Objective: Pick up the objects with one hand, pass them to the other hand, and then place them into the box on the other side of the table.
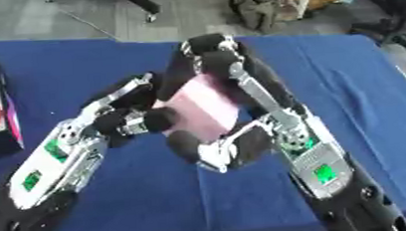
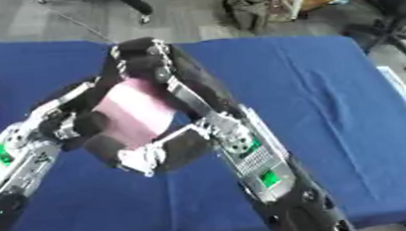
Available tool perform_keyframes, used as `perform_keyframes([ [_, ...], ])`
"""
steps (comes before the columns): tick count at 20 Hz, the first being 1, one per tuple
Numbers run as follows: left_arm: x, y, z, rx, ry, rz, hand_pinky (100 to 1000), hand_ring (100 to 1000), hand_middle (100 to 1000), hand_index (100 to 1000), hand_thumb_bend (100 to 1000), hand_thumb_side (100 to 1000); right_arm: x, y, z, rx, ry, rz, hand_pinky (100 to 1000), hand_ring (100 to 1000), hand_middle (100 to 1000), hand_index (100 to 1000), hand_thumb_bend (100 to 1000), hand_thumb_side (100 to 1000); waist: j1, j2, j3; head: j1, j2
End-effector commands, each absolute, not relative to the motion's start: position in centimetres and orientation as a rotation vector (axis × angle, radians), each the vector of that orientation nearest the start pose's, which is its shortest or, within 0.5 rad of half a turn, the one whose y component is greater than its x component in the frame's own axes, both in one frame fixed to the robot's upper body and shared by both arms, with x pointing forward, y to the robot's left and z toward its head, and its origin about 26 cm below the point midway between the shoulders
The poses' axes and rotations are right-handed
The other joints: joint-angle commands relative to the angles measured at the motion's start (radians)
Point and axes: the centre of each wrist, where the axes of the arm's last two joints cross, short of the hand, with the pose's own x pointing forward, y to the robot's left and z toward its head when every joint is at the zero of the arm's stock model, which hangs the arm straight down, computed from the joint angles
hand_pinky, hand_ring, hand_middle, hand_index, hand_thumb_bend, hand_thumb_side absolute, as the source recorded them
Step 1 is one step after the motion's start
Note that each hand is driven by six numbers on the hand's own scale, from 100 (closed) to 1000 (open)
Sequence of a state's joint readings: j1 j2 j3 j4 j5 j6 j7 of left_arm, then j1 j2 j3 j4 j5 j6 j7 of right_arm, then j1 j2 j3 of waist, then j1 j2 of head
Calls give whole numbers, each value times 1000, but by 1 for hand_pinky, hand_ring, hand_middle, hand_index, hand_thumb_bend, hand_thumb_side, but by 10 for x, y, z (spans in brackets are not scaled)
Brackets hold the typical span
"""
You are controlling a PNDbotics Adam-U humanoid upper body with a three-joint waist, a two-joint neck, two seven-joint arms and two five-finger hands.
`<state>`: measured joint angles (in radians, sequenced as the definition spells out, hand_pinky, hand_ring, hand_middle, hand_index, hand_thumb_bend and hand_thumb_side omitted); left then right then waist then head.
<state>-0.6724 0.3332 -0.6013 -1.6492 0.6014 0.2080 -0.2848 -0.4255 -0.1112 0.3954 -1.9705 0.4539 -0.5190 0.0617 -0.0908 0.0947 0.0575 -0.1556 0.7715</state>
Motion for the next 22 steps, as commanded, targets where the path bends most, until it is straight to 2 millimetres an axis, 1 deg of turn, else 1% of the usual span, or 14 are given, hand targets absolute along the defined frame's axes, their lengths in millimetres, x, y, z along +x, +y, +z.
perform_keyframes([
  [1, 346, 107, 166, -839, -1549, -957, 652, 473, 278, 359, 137, 417, 280, -111, 205, -103, 3049, -967, 434, 467, 373, 411, 305, 592, 6, -13, -1, 0, -2],
  [9, 346, 106, 160, -836, -1528, -962, 651, 470, 273, 354, 139, 421, 280, -111, 206, -45, 3046, -891, 432, 464, 376, 413, 313, 571, 6, -14, -1, 1, -2],
  [18, 346, 107, 158, -840, -1529, -945, 649, 465, 266, 348, 135, 419, 280, -111, 207, -18, 3050, -853, 422, 456, 362, 407, 296, 566, 7, -13, -1, 0, -2],
  [19, 346, 107, 158, -839, -1531, -942, 648, 464, 264, 345, 130, 416, 280, -111, 207, -18, 3053, -850, 421, 455, 360, 405, 293, 568, 7, -13, -1, -1, -2],
  [20, 346, 107, 159, -838, -1534, -937, 647, 462, 258, 340, 105, 411, 280, -111, 207, -19, 3056, -848, 419, 454, 359, 404, 289, 569, 7, -13, -2, -1, -2],
  [22, 346, 106, 160, -840, -1540, -931, 647, 460, 255, 338, 100, 395, 280, -111, 207, -20, 3063, -843, 418, 453, 357, 401, 289, 567, 7, -13, -2, 0, -2],
])
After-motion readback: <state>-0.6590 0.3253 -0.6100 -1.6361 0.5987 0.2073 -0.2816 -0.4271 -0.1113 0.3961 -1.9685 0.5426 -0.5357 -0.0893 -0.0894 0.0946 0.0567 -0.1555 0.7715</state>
